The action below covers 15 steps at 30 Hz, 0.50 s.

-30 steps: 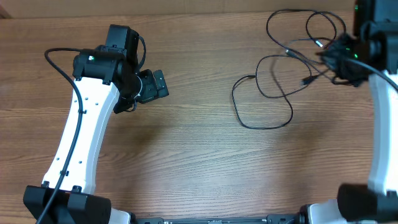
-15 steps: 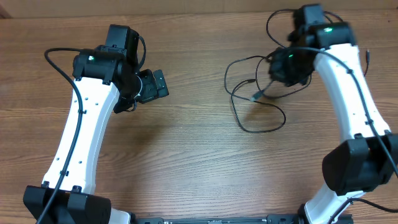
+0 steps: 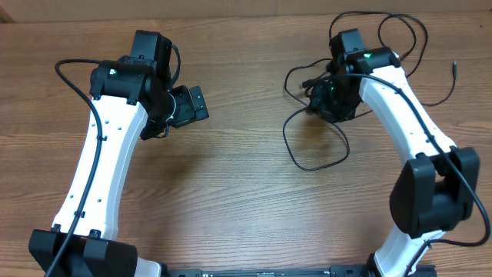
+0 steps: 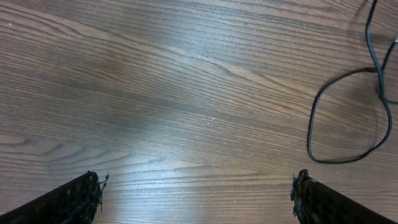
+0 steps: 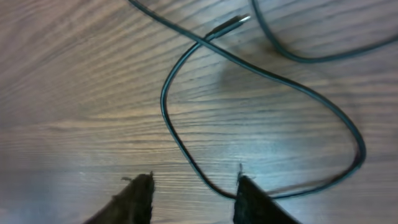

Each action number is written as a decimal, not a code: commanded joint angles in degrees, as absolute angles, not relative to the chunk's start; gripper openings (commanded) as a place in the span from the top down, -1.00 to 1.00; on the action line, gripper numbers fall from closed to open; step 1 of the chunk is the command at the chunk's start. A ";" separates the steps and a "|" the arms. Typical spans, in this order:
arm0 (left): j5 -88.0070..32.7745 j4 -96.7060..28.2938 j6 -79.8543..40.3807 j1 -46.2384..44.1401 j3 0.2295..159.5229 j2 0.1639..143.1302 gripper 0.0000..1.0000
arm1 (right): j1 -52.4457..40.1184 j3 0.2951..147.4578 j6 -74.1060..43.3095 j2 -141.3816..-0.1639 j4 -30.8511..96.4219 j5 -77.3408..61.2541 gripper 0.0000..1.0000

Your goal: Untangle cables

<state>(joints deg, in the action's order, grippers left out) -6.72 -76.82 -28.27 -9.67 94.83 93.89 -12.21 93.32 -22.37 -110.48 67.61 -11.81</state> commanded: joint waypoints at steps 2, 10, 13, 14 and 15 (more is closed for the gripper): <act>-7.07 -76.60 -27.03 -9.89 94.48 94.39 -0.99 | -14.57 92.95 -22.61 -111.96 65.78 -12.32 -0.18; -7.07 -76.60 -27.03 -9.89 94.48 94.39 -0.99 | -19.68 92.95 -22.65 -114.02 64.10 -9.34 -0.82; -7.05 -76.62 -27.00 -9.89 94.48 94.39 -0.99 | -20.75 92.95 -26.41 -115.28 63.66 -6.24 -1.00; -7.05 -76.62 -27.00 -9.89 94.48 94.39 -0.99 | -20.93 92.95 -30.15 -115.81 63.66 -4.23 -1.00; -7.05 -76.62 -27.00 -9.89 94.48 94.39 -0.99 | -20.95 92.95 -33.06 -115.92 63.66 -2.28 -1.00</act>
